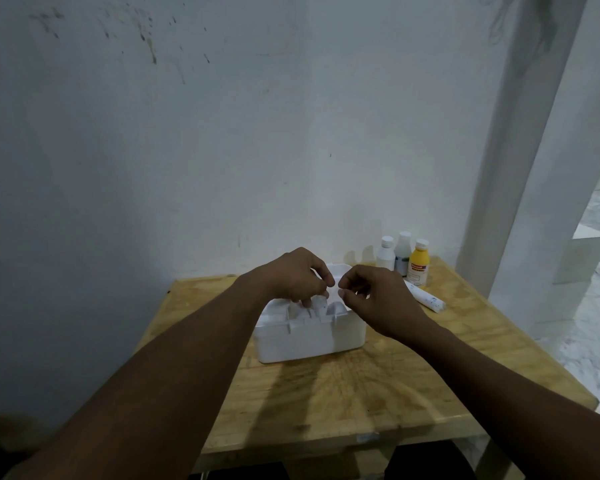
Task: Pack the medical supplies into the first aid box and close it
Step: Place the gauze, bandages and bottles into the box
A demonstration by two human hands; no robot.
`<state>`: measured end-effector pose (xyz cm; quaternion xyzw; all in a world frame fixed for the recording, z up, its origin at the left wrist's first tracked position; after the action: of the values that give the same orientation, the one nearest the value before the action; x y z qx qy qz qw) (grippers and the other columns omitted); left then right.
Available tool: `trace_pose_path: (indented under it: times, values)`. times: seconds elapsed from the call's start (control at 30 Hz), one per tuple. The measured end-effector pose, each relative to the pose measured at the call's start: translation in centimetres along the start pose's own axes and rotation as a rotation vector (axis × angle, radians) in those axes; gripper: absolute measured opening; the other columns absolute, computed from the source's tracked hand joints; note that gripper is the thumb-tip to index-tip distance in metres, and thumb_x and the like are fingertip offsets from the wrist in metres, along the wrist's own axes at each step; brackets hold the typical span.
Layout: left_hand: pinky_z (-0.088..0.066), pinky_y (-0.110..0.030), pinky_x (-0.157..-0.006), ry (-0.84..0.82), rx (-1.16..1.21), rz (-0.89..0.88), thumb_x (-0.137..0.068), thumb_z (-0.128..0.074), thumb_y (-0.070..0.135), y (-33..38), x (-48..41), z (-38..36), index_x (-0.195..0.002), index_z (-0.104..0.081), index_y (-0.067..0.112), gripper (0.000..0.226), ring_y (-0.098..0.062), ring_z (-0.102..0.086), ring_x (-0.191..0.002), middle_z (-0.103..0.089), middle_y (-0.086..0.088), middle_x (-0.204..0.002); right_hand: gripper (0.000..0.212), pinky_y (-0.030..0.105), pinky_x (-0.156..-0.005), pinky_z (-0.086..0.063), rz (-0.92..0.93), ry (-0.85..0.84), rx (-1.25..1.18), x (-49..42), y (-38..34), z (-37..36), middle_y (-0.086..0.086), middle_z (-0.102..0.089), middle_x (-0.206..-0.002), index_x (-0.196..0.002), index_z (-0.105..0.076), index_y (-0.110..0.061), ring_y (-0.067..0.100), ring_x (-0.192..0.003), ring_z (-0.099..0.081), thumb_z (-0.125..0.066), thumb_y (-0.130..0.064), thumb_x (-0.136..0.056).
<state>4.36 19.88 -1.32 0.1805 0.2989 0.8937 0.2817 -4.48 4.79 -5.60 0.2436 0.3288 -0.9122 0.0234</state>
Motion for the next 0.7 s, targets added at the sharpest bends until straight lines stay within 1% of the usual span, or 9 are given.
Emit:
trace_pose_path:
  times: [0.13,0.2,0.33,0.5,0.57,0.63,0.7]
  values:
    - [-0.047,-0.017,-0.049,0.011,0.008,-0.003,-0.091,-0.062,0.008,-0.10,-0.03,-0.17,-0.101,-0.073,0.017,0.018,-0.017,-0.066,-0.059,-0.079,-0.007,-0.101,0.005,0.016,-0.068,-0.050,0.000,0.009,0.004,0.04,0.03,0.03,-0.010,-0.069,-0.081,-0.091,-0.071,-0.019,0.003,-0.072,-0.063,-0.068,-0.020,-0.087]
    - [-0.047,-0.017,-0.049,0.011,0.006,-0.002,-0.091,-0.061,0.008,-0.11,-0.01,-0.12,-0.101,-0.073,0.017,0.018,-0.016,-0.065,-0.057,-0.079,-0.006,-0.101,0.006,0.014,-0.067,-0.049,-0.005,0.004,0.004,0.00,0.04,0.00,-0.009,-0.070,-0.082,-0.091,-0.071,-0.018,0.003,-0.072,-0.063,-0.067,-0.019,-0.087]
    - [-0.052,-0.025,-0.062,0.016,-0.003,-0.014,-0.090,-0.060,0.011,-0.09,-0.06,-0.01,-0.101,-0.073,0.017,0.018,-0.016,-0.064,-0.057,-0.078,-0.005,-0.101,0.006,0.022,-0.071,-0.055,-0.011,-0.004,-0.010,-0.09,0.23,-0.21,-0.008,-0.072,-0.083,-0.090,-0.072,-0.019,0.005,-0.074,-0.065,-0.067,-0.019,-0.087]
    - [-0.053,-0.026,-0.065,0.031,-0.020,-0.013,-0.092,-0.062,0.014,-0.21,-0.21,0.01,-0.104,-0.074,0.015,0.017,-0.018,-0.065,-0.061,-0.078,-0.006,-0.101,0.004,0.028,-0.073,-0.058,0.001,-0.034,-0.009,-0.01,0.17,-0.44,-0.011,-0.072,-0.081,-0.087,-0.072,-0.021,0.005,-0.073,-0.065,-0.069,-0.022,-0.085]
    - [-0.056,-0.027,-0.066,0.041,-0.023,-0.019,-0.092,-0.062,0.014,-0.29,-0.30,-0.02,-0.103,-0.074,0.015,0.016,-0.018,-0.066,-0.063,-0.078,-0.007,-0.102,0.005,0.031,-0.073,-0.058,0.007,-0.051,-0.004,0.05,0.07,-0.45,-0.010,-0.072,-0.081,-0.086,-0.072,-0.021,0.006,-0.075,-0.066,-0.070,-0.026,-0.084]
    - [-0.060,-0.033,-0.076,0.045,-0.032,-0.024,-0.092,-0.062,0.013,-0.32,-0.35,-0.07,-0.101,-0.075,0.018,0.017,-0.021,-0.069,-0.070,-0.078,-0.006,-0.101,0.007,0.032,-0.074,-0.058,0.000,-0.066,-0.004,0.06,0.02,-0.43,-0.009,-0.072,-0.082,-0.087,-0.073,-0.021,0.006,-0.075,-0.066,-0.070,-0.027,-0.084]
    - [-0.061,-0.038,-0.086,0.042,-0.041,-0.027,-0.089,-0.063,0.009,-0.35,-0.45,-0.08,-0.099,-0.075,0.020,0.020,-0.026,-0.074,-0.082,-0.078,-0.006,-0.101,0.009,0.032,-0.076,-0.058,-0.024,-0.105,0.016,0.00,0.02,-0.44,-0.007,-0.073,-0.083,-0.090,-0.073,-0.021,0.005,-0.076,-0.066,-0.070,-0.027,-0.084]
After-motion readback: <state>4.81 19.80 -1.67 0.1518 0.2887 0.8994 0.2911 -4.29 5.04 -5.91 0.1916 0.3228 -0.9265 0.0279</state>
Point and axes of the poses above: each hand's wrist, its own x-axis away from the middle knuckle, its own z-axis out of the back of the hand, y = z × x, the point moved 2 cm from there along -x, towards the middle knuckle
